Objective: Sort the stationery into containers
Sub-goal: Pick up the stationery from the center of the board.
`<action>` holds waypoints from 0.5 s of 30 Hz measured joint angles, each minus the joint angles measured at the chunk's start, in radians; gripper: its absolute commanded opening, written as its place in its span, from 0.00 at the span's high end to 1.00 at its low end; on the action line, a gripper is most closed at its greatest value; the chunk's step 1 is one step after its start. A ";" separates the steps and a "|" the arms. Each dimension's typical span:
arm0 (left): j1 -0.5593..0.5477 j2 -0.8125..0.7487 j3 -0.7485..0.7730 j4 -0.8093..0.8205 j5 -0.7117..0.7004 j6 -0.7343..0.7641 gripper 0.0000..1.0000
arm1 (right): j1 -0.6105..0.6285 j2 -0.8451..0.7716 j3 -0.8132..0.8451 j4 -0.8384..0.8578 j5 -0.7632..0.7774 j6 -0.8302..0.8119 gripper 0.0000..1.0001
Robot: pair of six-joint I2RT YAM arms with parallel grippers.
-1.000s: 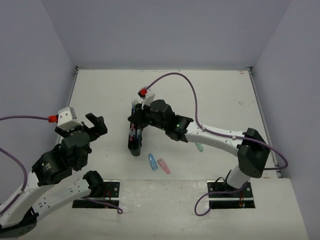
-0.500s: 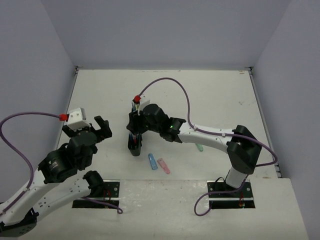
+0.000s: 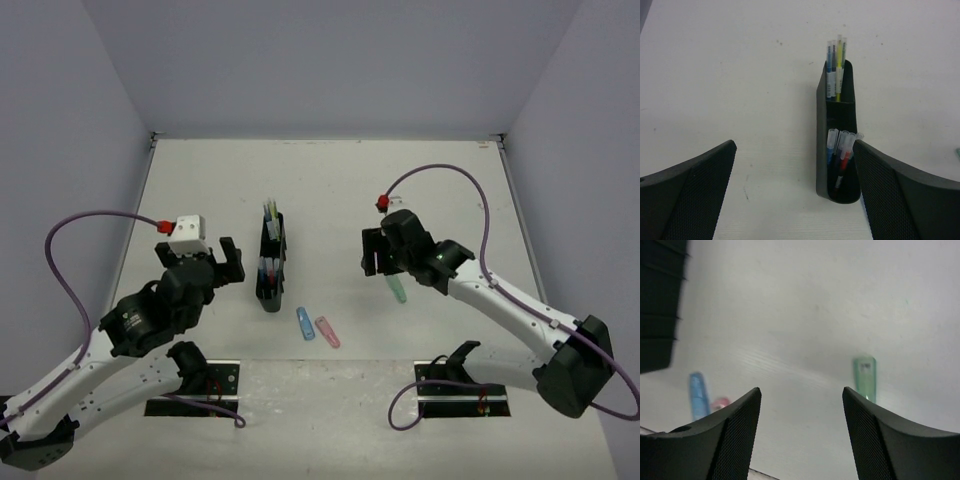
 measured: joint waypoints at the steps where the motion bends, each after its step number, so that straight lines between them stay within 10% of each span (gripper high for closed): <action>1: 0.000 0.005 0.000 0.009 0.014 0.007 0.00 | -0.025 0.014 -0.023 -0.042 -0.015 0.000 0.32; 15: 0.000 0.021 -0.016 0.060 0.132 0.073 0.00 | -0.214 0.433 0.045 -0.247 -0.092 -0.032 0.42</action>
